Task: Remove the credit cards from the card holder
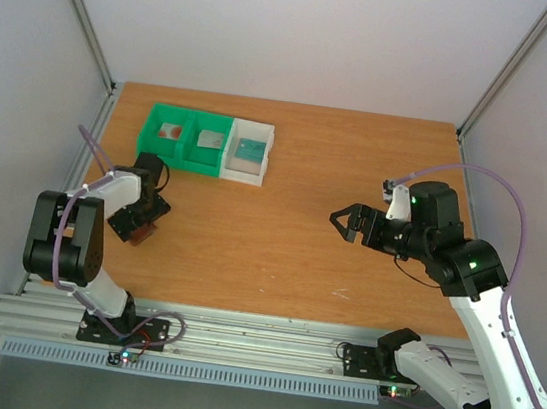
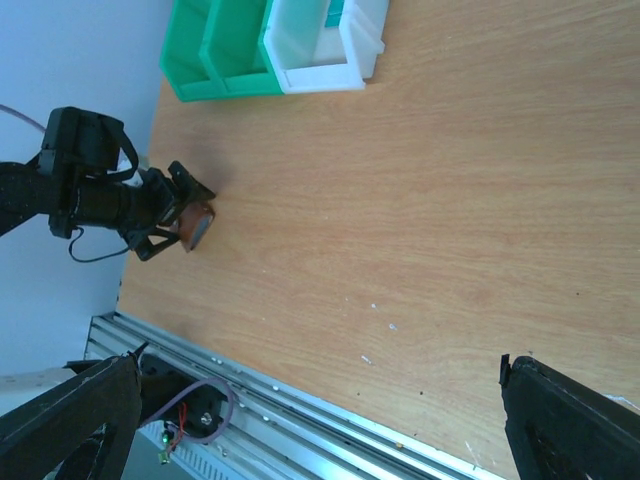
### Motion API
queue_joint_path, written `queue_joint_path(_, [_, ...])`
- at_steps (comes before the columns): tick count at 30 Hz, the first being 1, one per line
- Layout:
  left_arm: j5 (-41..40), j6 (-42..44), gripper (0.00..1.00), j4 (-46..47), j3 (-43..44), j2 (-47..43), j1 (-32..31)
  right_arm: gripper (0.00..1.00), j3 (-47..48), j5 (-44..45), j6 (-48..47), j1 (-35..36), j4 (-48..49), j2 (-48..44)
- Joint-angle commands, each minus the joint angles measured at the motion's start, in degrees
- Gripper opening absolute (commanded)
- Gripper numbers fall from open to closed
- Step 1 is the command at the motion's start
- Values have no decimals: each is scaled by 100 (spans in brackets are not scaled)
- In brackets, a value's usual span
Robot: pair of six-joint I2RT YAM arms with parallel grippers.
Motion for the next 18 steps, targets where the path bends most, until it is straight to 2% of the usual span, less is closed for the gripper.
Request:
queue_joint_path(1, [250, 74, 96, 130, 71, -28, -231, 99, -80, 52, 1, -32, 44, -58])
queue_joint_path(18, [375, -170, 95, 174, 455, 417, -2364, 99, -153, 62, 12, -32, 13, -77])
